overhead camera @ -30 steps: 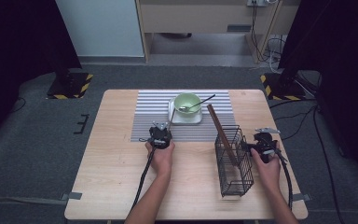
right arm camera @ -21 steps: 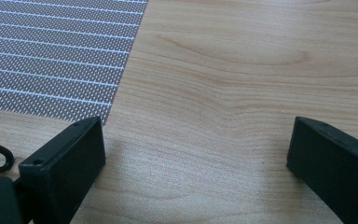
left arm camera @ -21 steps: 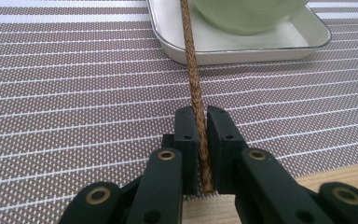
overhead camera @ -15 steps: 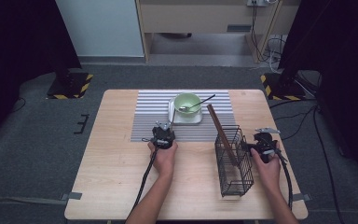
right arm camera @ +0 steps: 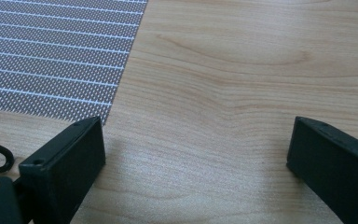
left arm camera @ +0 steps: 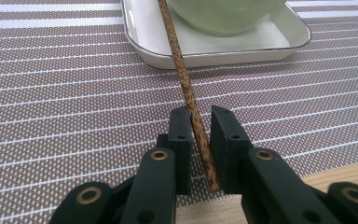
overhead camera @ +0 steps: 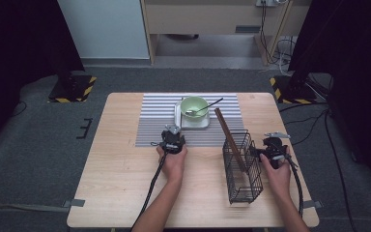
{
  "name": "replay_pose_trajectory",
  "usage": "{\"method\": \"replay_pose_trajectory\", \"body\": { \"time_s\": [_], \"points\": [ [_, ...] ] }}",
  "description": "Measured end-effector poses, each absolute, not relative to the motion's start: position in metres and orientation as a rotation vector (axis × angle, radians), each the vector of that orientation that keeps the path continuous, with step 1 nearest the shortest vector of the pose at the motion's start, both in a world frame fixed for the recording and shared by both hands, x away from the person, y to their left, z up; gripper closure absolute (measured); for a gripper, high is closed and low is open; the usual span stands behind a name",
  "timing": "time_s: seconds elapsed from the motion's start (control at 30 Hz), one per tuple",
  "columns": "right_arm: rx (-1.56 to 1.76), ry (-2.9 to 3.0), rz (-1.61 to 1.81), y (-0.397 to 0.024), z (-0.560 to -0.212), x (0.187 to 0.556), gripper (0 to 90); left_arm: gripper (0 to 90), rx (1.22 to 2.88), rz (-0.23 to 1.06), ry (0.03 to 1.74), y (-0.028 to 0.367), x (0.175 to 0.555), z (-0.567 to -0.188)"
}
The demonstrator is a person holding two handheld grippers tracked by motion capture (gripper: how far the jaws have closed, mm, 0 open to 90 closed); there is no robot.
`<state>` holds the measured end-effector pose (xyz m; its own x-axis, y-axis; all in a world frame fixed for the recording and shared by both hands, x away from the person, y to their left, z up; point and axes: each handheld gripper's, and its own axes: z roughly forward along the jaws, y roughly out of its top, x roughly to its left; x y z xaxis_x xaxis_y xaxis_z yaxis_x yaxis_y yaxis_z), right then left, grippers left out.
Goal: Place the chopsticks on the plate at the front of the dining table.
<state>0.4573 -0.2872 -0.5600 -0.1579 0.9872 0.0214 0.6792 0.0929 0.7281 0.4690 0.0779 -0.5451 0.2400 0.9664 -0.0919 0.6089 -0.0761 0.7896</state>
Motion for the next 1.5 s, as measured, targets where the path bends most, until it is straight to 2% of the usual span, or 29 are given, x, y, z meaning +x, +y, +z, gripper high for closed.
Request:
{"method": "replay_pose_trajectory", "body": {
  "time_s": [1.2, 1.5],
  "points": [
    [1.629, 1.895, 0.839, -0.2873, -0.56, 0.4573, 4.3, 75.2, 1.79, 0.591, 1.441, 0.0728, 0.4766, -0.5481],
    [1.63, 1.895, 0.839, -0.2872, -0.56, 0.4573, 4.3, 65.9, 1.798, 0.594, 1.431, 0.0714, 0.4749, -0.5471]
  ]
}}
